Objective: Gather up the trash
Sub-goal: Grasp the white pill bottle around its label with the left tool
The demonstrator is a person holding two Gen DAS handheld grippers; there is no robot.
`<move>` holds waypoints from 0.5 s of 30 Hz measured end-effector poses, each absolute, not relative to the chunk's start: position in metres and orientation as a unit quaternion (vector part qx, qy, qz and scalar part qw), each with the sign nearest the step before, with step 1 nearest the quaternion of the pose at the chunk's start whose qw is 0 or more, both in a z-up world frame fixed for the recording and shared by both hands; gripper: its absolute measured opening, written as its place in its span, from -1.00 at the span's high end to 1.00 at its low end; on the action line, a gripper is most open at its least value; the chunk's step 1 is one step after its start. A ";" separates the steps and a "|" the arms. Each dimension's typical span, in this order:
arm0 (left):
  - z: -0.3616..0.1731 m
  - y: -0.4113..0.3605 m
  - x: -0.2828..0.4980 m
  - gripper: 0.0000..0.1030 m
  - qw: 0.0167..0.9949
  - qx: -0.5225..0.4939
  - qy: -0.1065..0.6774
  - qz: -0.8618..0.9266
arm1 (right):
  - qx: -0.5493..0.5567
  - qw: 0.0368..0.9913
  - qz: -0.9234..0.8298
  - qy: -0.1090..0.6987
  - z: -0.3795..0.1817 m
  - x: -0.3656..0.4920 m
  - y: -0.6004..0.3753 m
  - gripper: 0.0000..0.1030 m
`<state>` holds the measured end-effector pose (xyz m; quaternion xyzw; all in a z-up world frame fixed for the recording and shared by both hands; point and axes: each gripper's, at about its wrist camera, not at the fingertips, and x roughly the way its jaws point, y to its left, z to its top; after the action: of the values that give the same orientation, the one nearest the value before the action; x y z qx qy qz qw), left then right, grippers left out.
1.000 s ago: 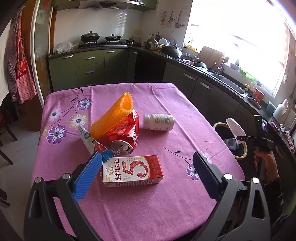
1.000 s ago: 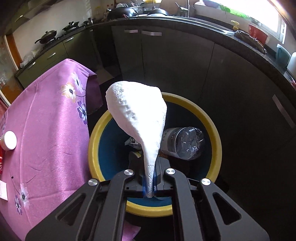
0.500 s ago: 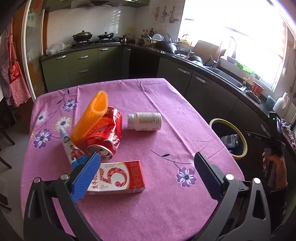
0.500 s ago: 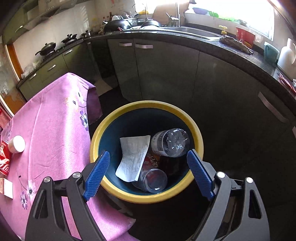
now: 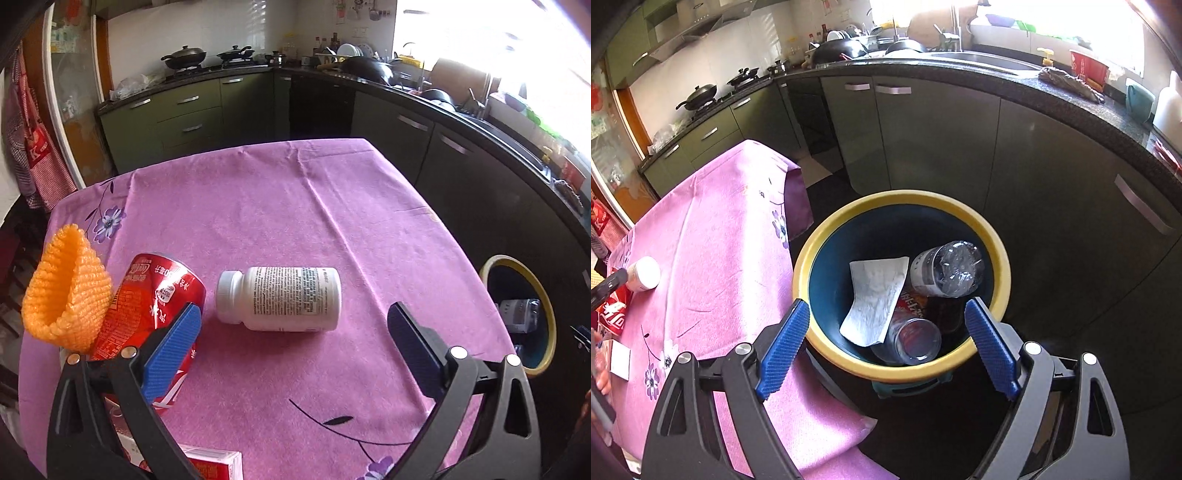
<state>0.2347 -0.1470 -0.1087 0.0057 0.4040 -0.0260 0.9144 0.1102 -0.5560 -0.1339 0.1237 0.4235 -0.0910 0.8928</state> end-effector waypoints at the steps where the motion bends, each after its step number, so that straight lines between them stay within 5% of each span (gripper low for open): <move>1: -0.110 -0.147 0.236 -0.87 0.915 0.005 0.404 -0.022 | 0.125 0.892 -0.089 0.425 -0.135 0.112 -0.555 -0.65; 15: -0.130 -0.149 0.256 -0.87 0.907 0.027 0.419 -0.005 | 0.113 0.884 -0.063 0.450 -0.145 0.136 -0.526 -0.67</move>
<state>0.2560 -0.1489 -0.1299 0.0265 0.4195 -0.0046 0.9074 0.1356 -0.5258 -0.1452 0.1133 0.4498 -0.0630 0.8837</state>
